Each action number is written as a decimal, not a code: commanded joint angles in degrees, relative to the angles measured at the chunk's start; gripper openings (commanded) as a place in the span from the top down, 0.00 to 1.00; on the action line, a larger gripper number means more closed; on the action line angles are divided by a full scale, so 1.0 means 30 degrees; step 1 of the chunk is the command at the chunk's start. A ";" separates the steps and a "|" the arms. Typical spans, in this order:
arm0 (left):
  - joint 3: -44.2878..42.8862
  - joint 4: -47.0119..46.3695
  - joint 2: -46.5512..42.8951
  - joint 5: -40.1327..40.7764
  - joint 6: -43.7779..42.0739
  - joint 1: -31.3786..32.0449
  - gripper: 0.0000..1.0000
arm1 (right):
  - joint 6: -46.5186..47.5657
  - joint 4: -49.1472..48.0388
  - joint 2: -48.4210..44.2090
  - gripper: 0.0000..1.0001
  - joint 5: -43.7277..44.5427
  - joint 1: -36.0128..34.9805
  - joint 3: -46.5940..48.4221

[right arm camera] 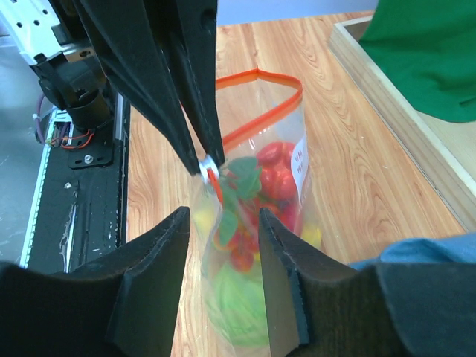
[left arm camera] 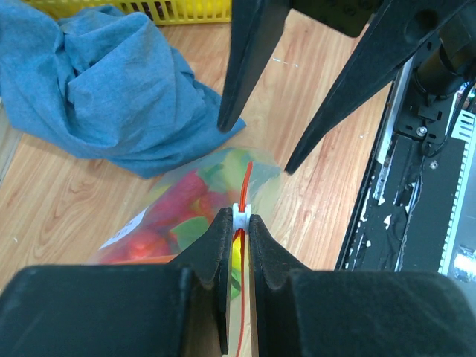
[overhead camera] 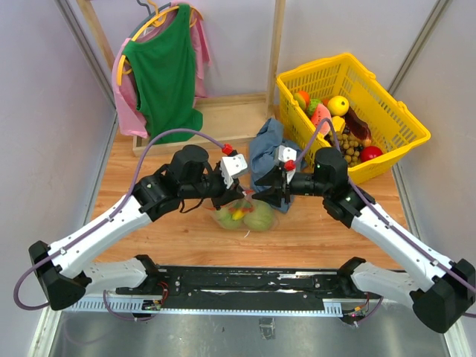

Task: Place the food in the zip-top bag and seal the zipper
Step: Zip the zipper food storage bag at the center of the board.

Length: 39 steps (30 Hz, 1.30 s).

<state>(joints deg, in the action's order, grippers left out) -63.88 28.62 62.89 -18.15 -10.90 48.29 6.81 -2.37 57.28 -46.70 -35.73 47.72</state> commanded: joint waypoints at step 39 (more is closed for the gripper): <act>-0.0865 0.0191 0.0700 0.1240 -0.0140 -0.0027 0.93 | 0.0851 0.0975 -0.0325 0.99 0.2245 -0.0362 0.0538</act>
<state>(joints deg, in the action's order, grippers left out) -64.47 26.72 64.40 -17.61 -11.29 48.25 11.31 2.90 58.67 -42.89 -37.47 50.06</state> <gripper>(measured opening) 0.120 0.014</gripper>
